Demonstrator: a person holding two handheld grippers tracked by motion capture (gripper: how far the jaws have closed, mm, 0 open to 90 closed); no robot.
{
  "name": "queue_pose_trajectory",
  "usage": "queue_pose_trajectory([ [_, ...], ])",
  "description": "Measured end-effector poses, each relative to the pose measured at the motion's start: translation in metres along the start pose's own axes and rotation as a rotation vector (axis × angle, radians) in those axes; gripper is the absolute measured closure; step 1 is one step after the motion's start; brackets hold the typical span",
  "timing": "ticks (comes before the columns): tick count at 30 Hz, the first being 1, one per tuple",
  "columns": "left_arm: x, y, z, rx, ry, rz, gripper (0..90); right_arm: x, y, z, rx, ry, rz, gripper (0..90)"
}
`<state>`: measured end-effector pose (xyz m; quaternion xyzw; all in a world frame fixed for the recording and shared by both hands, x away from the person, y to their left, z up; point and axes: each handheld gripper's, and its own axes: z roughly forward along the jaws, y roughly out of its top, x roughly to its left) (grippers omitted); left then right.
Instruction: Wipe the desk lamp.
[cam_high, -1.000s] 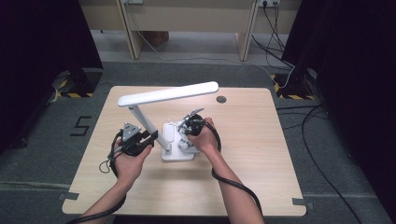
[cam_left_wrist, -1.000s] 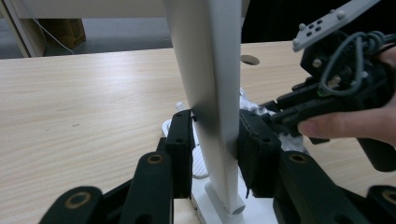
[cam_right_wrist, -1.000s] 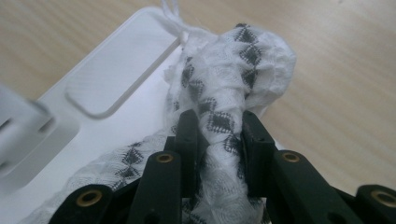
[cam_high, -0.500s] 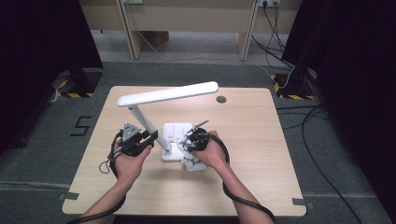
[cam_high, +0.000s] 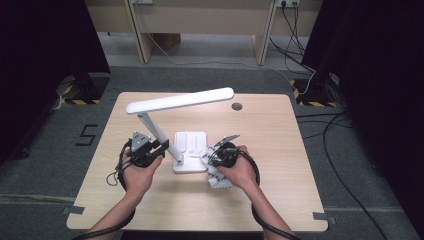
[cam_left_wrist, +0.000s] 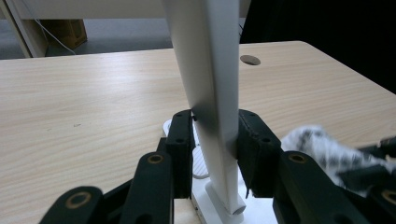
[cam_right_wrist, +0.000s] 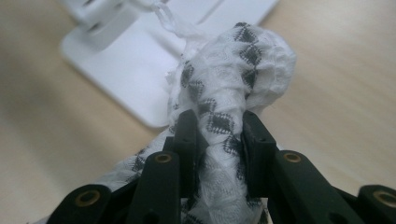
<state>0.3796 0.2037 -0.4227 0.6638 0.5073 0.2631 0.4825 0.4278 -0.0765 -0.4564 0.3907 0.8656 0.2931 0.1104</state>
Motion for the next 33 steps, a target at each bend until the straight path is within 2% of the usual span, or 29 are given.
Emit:
queue_pose_trajectory([
  [3, 0.0, 0.0, 0.0, 0.0, 0.001, 0.0, 67.9, -0.02, -0.004, -0.005, -0.054, -0.099, 0.052, 71.2],
  [5, 0.001, 0.0, 0.0, 0.001, 0.002, 0.001, 68.1, -0.032, -0.008, -0.004, -0.068, -0.141, 0.087, 71.2],
  [12, 0.001, 0.0, 0.0, 0.001, 0.003, 0.0, 68.4, -0.055, -0.027, 0.006, -0.092, -0.23, 0.171, 70.2],
  [20, 0.001, 0.0, 0.0, 0.002, 0.004, 0.001, 68.4, -0.066, -0.039, 0.012, -0.096, -0.27, 0.199, 65.2],
  [24, 0.001, 0.0, 0.0, 0.002, 0.004, 0.001, 68.4, -0.07, -0.042, 0.012, -0.107, -0.272, 0.23, 54.7],
  [28, 0.001, 0.0, 0.0, 0.001, 0.003, 0.003, 68.3, -0.072, -0.043, 0.007, -0.146, -0.262, 0.239, 46.3],
  [33, 0.001, 0.0, 0.0, -0.003, 0.001, 0.005, 68.0, -0.07, -0.04, -0.006, -0.207, -0.28, 0.213, 44.3],
])
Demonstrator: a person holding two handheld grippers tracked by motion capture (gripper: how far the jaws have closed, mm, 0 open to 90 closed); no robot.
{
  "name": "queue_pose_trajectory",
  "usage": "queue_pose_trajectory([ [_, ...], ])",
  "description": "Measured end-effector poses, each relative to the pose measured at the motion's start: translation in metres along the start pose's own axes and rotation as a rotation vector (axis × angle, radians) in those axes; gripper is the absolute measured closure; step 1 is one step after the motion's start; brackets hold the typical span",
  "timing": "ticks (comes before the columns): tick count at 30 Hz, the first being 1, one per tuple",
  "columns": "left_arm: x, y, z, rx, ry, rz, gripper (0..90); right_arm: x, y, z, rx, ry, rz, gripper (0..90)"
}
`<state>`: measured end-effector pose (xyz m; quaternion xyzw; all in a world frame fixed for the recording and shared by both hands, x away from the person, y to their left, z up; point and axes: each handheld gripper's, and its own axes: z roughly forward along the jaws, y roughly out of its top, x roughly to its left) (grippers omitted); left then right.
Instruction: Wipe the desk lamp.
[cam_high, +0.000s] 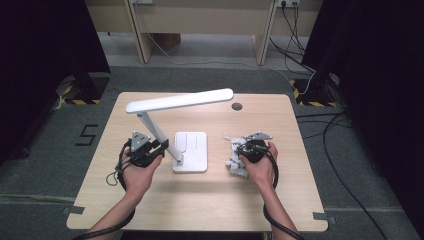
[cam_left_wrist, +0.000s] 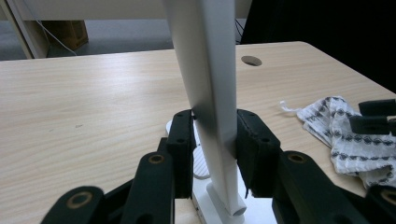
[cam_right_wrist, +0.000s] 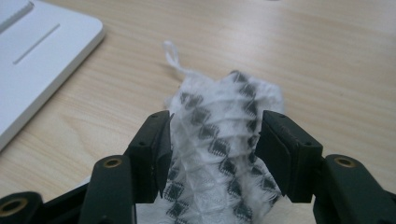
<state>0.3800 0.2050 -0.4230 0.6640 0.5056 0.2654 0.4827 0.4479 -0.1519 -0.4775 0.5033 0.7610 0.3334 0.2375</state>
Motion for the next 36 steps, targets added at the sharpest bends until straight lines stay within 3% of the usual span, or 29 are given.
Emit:
queue_pose_trajectory([
  [9, 0.0, -0.001, 0.0, -0.001, -0.003, 0.004, 67.8, 0.006, 0.007, -0.023, -0.099, -0.028, -0.029, 45.0],
  [15, 0.001, -0.001, 0.0, 0.0, -0.006, 0.005, 67.7, 0.01, 0.007, -0.035, -0.131, -0.024, -0.041, 45.7],
  [36, 0.004, -0.004, -0.004, 0.015, -0.026, 0.009, 64.0, 0.007, -0.012, -0.049, -0.121, -0.006, -0.023, 46.4],
])
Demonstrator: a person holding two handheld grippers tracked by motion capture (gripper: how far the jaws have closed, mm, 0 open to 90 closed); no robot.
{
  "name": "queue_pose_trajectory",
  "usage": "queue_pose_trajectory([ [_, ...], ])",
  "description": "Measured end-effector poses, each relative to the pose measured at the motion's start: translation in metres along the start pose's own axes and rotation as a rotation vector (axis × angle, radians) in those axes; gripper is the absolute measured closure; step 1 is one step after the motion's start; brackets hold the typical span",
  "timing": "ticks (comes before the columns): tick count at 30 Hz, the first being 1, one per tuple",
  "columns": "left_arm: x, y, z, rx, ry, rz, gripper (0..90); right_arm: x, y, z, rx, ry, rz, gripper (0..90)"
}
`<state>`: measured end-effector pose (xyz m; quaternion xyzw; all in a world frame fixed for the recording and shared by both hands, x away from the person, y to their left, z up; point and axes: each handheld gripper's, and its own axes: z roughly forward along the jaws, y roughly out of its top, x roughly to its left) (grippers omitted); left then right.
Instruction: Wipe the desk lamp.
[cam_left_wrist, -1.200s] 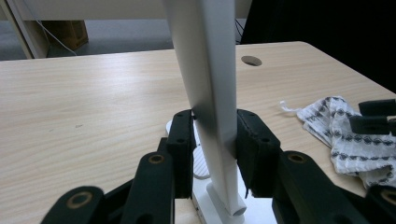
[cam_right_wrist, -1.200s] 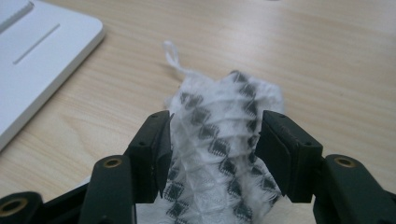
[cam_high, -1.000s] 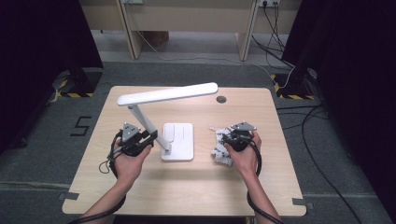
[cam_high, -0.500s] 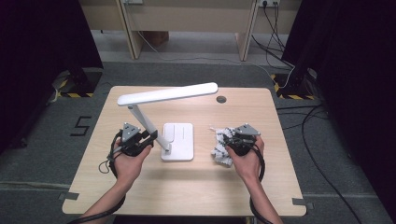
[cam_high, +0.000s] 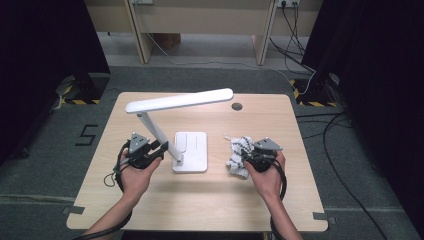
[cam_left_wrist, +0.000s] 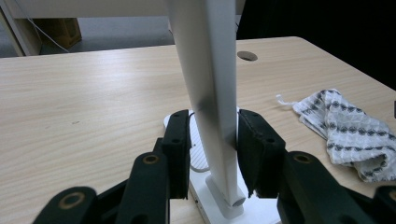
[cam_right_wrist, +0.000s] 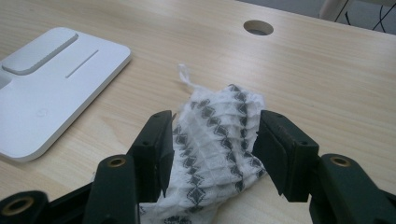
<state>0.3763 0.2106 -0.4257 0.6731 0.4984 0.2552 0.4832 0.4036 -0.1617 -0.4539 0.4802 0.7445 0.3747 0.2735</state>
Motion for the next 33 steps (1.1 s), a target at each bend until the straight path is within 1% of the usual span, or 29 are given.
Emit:
queue_pose_trajectory([
  [4, 0.002, -0.001, -0.002, 0.005, -0.002, -0.002, 62.0, 0.0, -0.002, -0.003, 0.001, 0.004, 0.011, 46.5],
  [9, 0.004, -0.002, -0.006, 0.008, -0.008, -0.002, 60.4, -0.001, -0.004, -0.004, 0.001, 0.007, 0.008, 46.8],
  [11, 0.004, -0.002, -0.007, 0.011, -0.007, 0.007, 60.7, -0.001, -0.005, -0.004, 0.002, 0.007, 0.01, 47.0],
  [18, 0.006, -0.004, -0.018, 0.003, -0.018, 0.015, 60.3, -0.002, -0.007, -0.01, -0.004, 0.004, 0.01, 47.0],
  [21, 0.01, -0.006, -0.025, 0.002, -0.016, 0.019, 59.8, -0.004, -0.009, -0.013, -0.01, 0.002, 0.012, 47.0],
  [26, 0.016, -0.011, -0.035, 0.02, -0.016, 0.012, 59.3, -0.007, -0.014, -0.017, -0.011, 0.001, 0.024, 47.0],
  [27, 0.018, -0.013, -0.037, 0.018, -0.016, 0.016, 59.0, -0.007, -0.015, -0.018, -0.008, 0.002, 0.03, 47.0],
  [28, 0.02, -0.013, -0.039, 0.02, -0.013, 0.014, 58.6, -0.008, -0.016, -0.018, -0.011, 0.002, 0.026, 47.0],
  [33, 0.031, -0.02, -0.051, 0.008, -0.004, 0.008, 55.8, -0.012, -0.022, -0.023, -0.011, -0.002, 0.039, 47.3],
])
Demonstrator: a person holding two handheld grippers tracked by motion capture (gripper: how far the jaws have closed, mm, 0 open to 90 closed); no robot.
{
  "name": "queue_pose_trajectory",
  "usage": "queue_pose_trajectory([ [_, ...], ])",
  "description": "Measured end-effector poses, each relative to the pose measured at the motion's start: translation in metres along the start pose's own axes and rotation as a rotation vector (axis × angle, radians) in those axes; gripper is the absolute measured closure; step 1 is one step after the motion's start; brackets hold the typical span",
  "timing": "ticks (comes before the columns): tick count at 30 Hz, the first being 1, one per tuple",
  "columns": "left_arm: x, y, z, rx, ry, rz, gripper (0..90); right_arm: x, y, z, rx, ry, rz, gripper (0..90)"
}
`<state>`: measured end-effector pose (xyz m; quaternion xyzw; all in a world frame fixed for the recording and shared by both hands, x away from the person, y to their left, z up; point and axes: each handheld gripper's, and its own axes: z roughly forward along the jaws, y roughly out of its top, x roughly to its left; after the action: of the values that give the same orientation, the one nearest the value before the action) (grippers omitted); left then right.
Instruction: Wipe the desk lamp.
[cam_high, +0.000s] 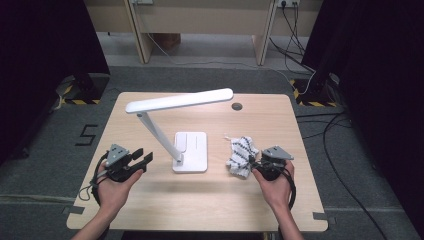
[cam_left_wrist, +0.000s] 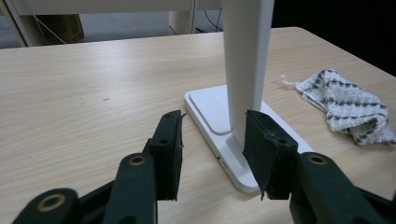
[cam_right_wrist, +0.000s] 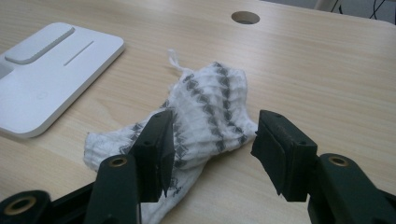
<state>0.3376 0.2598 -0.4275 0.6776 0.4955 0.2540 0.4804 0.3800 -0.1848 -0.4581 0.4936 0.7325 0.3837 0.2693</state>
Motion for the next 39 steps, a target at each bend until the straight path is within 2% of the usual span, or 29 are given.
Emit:
queue_pose_trajectory([
  [5, 0.011, -0.007, -0.011, -0.007, 0.005, -0.014, 51.7, -0.003, -0.006, -0.004, 0.007, 0.002, 0.004, 48.2],
  [14, 0.032, -0.021, -0.028, -0.001, 0.062, -0.026, 42.7, -0.009, -0.016, -0.015, -0.002, -0.006, 0.018, 48.5],
  [19, 0.042, -0.032, -0.035, 0.007, 0.077, -0.042, 41.6, -0.014, -0.023, -0.021, -0.004, -0.02, 0.026, 48.6],
  [21, 0.046, -0.037, -0.038, 0.016, 0.073, -0.066, 42.0, -0.017, -0.026, -0.024, -0.003, -0.02, 0.031, 48.5],
  [28, 0.059, -0.057, -0.046, 0.035, 0.088, -0.076, 41.1, -0.024, -0.038, -0.029, 0.002, -0.034, 0.047, 48.4],
  [32, 0.063, -0.07, -0.046, 0.051, 0.093, -0.096, 40.8, -0.028, -0.047, -0.03, 0.012, -0.039, 0.052, 47.8],
  [37, 0.068, -0.084, -0.044, 0.052, 0.111, -0.082, 40.5, -0.033, -0.058, -0.03, 0.018, -0.054, 0.072, 47.0],
  [39, 0.069, -0.089, -0.042, 0.053, 0.12, -0.063, 40.1, -0.034, -0.061, -0.03, 0.017, -0.054, 0.074, 46.9],
])
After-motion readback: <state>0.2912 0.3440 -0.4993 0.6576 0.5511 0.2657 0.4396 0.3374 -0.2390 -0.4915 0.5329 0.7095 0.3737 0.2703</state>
